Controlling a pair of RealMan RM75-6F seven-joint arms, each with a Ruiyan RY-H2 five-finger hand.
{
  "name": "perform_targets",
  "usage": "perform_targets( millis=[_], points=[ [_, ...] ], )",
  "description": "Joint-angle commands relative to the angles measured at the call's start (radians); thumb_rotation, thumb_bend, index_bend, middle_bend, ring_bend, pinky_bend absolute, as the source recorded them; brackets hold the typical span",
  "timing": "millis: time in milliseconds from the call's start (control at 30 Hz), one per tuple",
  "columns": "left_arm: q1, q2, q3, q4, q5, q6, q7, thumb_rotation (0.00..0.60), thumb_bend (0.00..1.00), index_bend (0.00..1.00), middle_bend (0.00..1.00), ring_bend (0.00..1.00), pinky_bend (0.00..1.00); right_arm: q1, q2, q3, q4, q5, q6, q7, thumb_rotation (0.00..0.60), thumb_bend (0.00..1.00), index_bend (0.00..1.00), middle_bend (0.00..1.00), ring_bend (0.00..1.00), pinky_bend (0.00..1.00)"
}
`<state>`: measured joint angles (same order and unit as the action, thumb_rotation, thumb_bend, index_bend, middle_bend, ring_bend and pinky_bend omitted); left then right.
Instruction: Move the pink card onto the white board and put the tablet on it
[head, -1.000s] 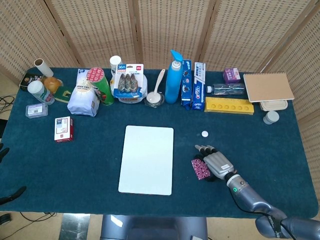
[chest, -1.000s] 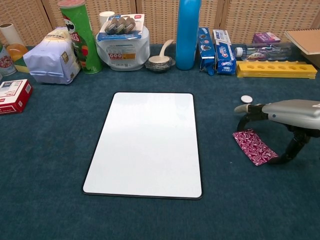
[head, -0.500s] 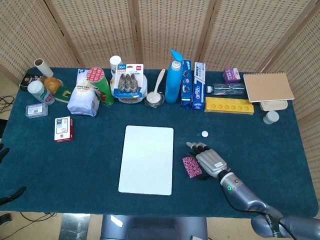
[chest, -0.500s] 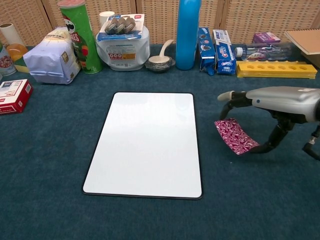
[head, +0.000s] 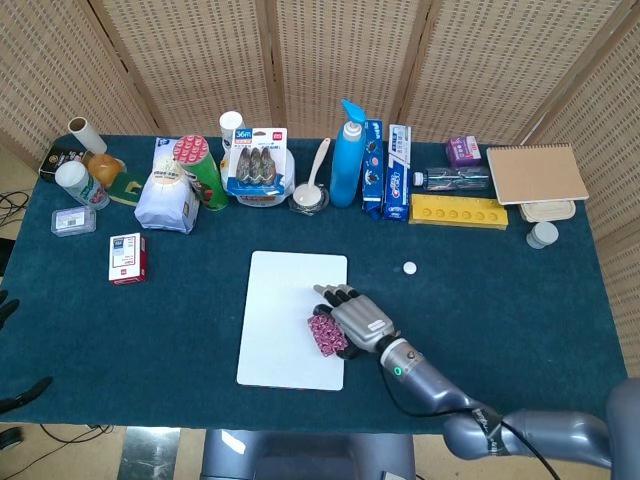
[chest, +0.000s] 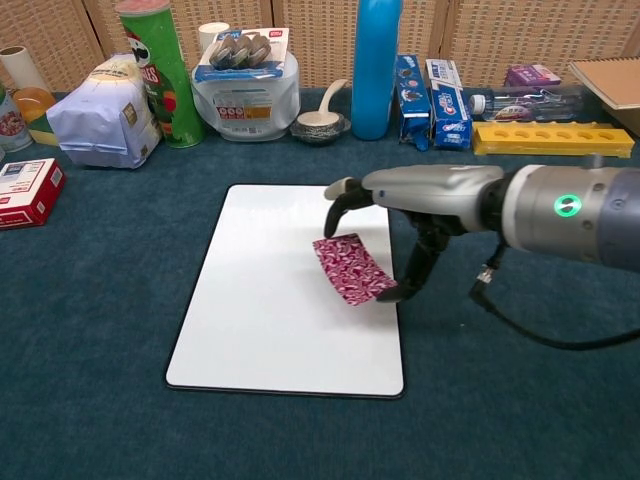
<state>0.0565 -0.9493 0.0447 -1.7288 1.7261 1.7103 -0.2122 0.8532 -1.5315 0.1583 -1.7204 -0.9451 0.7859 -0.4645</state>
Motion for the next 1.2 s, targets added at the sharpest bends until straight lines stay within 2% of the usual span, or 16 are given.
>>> perform_targets(
  millis=[33,233,333,500,600,833,1000,1067,1200],
  points=[
    [0.001,-0.001,0.004,0.005,0.01,0.003,-0.001,0.6,0.12,0.0,0.0,0.0,0.01,0.076,-0.083,0.027,0.028,0.104,0.016,-0.081,0.6,0.29,0.35,0.0,0.0,0.0],
    [-0.001,0.001,0.003,0.006,0.007,0.002,-0.009,0.6,0.12,0.0,0.0,0.0,0.01,0.149,-0.162,0.048,0.076,0.238,0.064,-0.158,0.6,0.29,0.35,0.0,0.0,0.0],
    [-0.001,0.003,0.005,0.008,0.009,0.003,-0.013,0.6,0.12,0.0,0.0,0.0,0.01,0.183,-0.194,0.059,0.111,0.298,0.097,-0.196,0.6,0.28,0.29,0.0,0.0,0.0],
    [-0.004,0.004,0.004,0.012,0.004,-0.003,-0.018,0.6,0.12,0.0,0.0,0.0,0.01,0.211,-0.199,0.077,0.115,0.397,0.177,-0.249,0.6,0.12,0.09,0.0,0.0,0.0],
    [-0.004,0.004,0.005,0.013,0.004,-0.002,-0.022,0.6,0.12,0.0,0.0,0.0,0.01,0.209,-0.182,0.083,0.1,0.413,0.211,-0.256,0.6,0.08,0.06,0.0,0.0,0.0],
    [-0.004,0.003,0.006,0.011,0.004,-0.002,-0.02,0.6,0.11,0.0,0.0,0.0,0.01,0.161,-0.075,0.081,0.043,0.383,0.238,-0.206,0.6,0.05,0.08,0.0,0.0,0.0],
    [-0.002,0.0,0.002,0.011,0.008,0.011,-0.025,0.6,0.12,0.0,0.0,0.0,0.01,0.113,0.012,0.064,0.05,0.354,0.213,-0.142,0.6,0.11,0.2,0.0,0.0,0.0],
    [-0.002,-0.003,0.0,0.012,0.009,0.015,-0.021,0.6,0.12,0.0,0.0,0.0,0.01,0.093,0.054,0.059,0.07,0.358,0.174,-0.101,0.6,0.12,0.24,0.0,0.0,0.0],
    [-0.003,-0.009,-0.002,0.0,0.007,0.01,0.002,0.6,0.12,0.0,0.0,0.0,0.01,0.045,0.105,0.053,0.198,0.356,0.078,0.014,0.6,0.15,0.31,0.0,0.0,0.0]
  ],
)
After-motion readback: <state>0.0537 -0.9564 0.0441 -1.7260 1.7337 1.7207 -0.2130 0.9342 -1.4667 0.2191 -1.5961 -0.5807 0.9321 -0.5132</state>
